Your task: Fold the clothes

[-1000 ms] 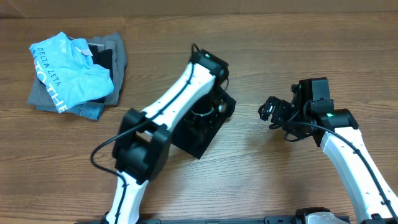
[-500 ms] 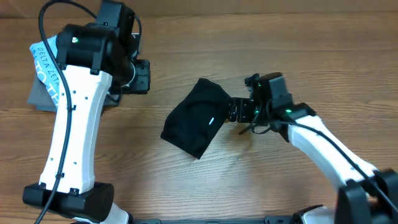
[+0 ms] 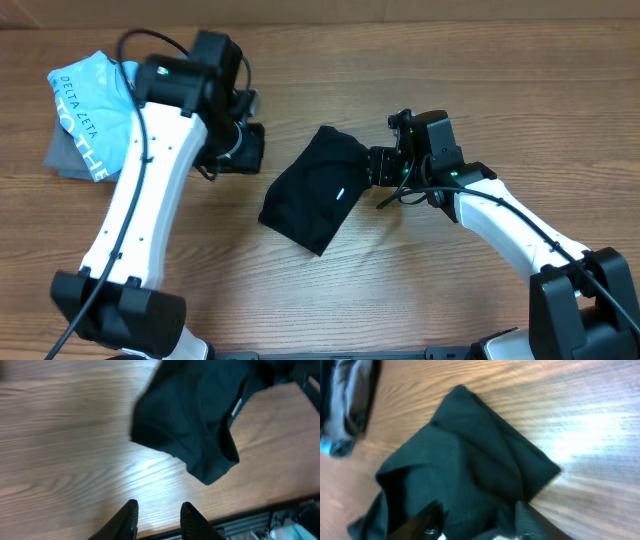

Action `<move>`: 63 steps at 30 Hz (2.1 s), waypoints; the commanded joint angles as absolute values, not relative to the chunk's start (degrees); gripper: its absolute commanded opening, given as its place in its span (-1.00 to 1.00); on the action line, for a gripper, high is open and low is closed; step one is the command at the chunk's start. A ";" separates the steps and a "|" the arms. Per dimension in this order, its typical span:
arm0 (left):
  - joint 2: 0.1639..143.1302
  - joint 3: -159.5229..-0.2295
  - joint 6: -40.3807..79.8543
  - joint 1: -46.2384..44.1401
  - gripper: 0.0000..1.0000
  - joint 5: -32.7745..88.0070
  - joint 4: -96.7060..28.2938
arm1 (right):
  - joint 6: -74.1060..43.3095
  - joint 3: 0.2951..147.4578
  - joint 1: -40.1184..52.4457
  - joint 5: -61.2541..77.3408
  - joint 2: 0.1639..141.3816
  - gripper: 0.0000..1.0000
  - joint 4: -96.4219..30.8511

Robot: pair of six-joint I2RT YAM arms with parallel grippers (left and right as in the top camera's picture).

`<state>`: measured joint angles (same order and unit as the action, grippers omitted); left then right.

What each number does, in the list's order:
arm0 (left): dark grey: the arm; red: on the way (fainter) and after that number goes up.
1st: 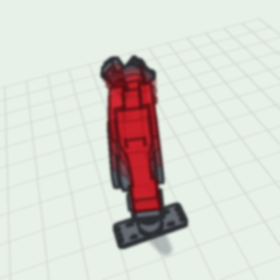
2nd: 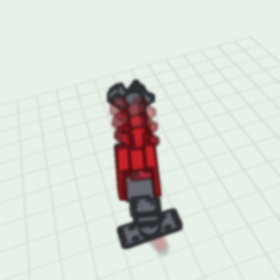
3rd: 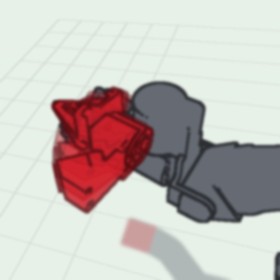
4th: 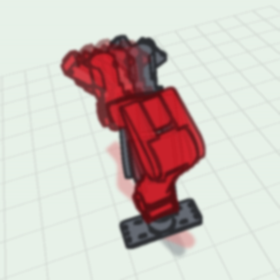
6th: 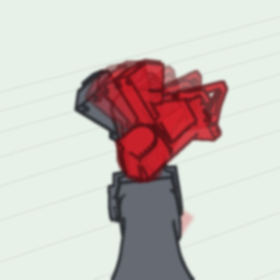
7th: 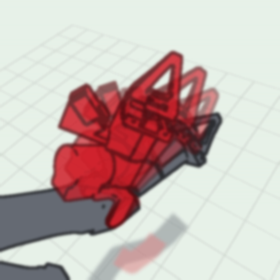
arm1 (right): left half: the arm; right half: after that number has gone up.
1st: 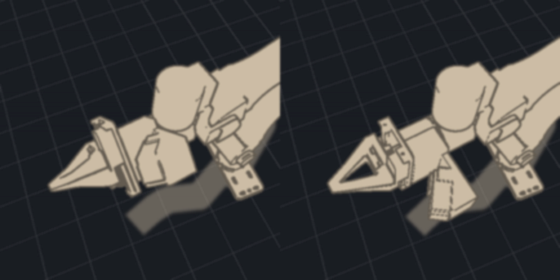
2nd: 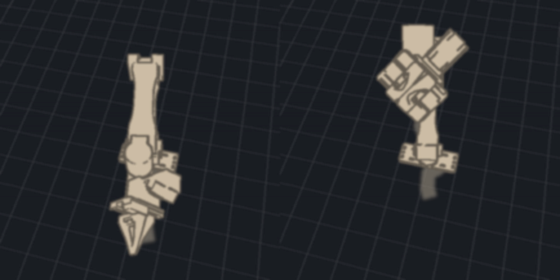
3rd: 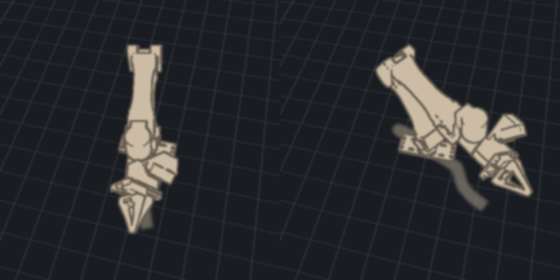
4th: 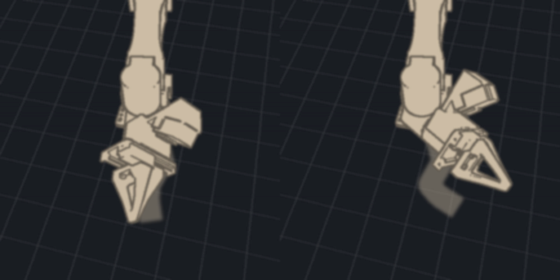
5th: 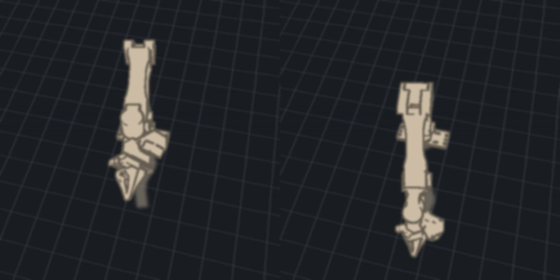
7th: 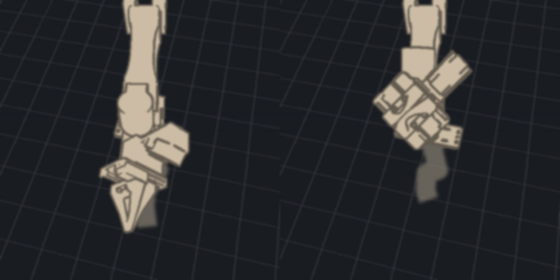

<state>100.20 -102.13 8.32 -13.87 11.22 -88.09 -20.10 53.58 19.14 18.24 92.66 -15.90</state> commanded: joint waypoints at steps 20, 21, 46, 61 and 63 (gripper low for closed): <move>99.70 -70.63 5.61 -15.38 -0.32 13.39 -62.76 | -21.12 55.37 14.15 36.18 83.99 0.46 -40.12; 99.70 -70.65 5.58 -15.35 -0.33 12.86 -62.50 | -22.96 55.35 15.44 36.07 84.01 0.45 -41.08; 99.68 -71.00 5.98 -11.64 -0.19 10.15 -61.23 | -58.50 53.91 39.77 12.49 91.74 -0.92 -39.94; 99.70 -66.15 5.98 -14.52 0.03 22.44 -53.71 | -58.57 54.08 39.77 16.40 91.72 -0.86 -44.84; 99.70 -64.03 6.87 -15.31 0.05 22.52 -52.18 | -58.57 54.08 39.72 16.12 91.72 -0.86 -44.64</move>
